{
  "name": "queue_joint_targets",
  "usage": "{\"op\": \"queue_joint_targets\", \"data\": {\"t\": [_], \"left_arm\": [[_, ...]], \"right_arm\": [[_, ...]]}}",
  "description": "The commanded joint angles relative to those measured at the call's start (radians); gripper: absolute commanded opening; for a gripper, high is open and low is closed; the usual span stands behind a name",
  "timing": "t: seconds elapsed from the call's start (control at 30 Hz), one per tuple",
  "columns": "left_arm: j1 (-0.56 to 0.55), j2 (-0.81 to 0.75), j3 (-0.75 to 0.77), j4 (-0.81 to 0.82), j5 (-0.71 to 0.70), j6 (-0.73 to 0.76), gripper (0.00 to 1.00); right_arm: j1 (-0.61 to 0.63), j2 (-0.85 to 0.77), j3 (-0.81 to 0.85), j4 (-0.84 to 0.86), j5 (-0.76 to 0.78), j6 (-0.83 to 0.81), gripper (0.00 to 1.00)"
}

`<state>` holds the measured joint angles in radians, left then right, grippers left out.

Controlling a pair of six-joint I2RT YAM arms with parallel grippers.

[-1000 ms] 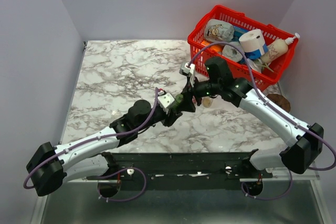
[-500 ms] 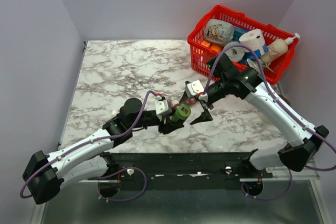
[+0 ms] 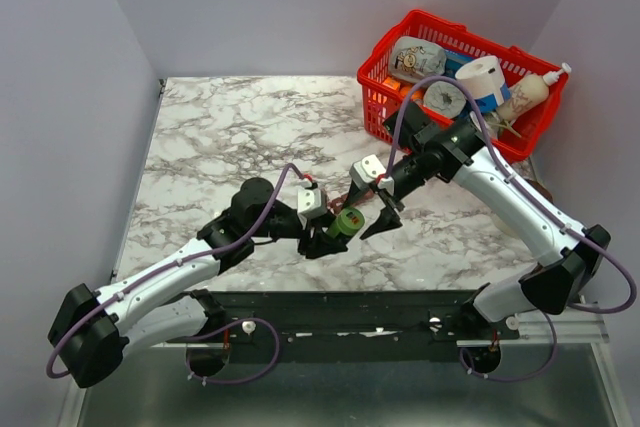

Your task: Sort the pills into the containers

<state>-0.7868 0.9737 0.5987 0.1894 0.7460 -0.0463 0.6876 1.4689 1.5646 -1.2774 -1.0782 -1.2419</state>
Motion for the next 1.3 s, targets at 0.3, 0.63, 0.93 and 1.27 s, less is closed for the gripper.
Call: {"op": "queue_joint_targets", "data": {"t": [0.3,0.63,0.93,1.27], "left_arm": [[0.040,-0.015,0.000,0.160,-0.028,-0.092,0.00],[0.009,-0.096,-0.062,0.241,-0.661,-0.119,0.00],[0.006,-0.078,-0.083,0.282,-0.597,-0.102,0.30],[0.060,-0.136,-0.093,0.174,-0.381,-0.122,0.99]], "right_arm": [[0.023,-0.076,-0.143,0.362,0.076,0.418,0.38],[0.021,-0.068,-0.313,0.682,0.343,1.117,0.16],[-0.003,-0.068,-0.317,0.745,0.324,1.135,0.13],[-0.052,-0.150,-0.367,0.745,0.337,1.000,0.13]]}}
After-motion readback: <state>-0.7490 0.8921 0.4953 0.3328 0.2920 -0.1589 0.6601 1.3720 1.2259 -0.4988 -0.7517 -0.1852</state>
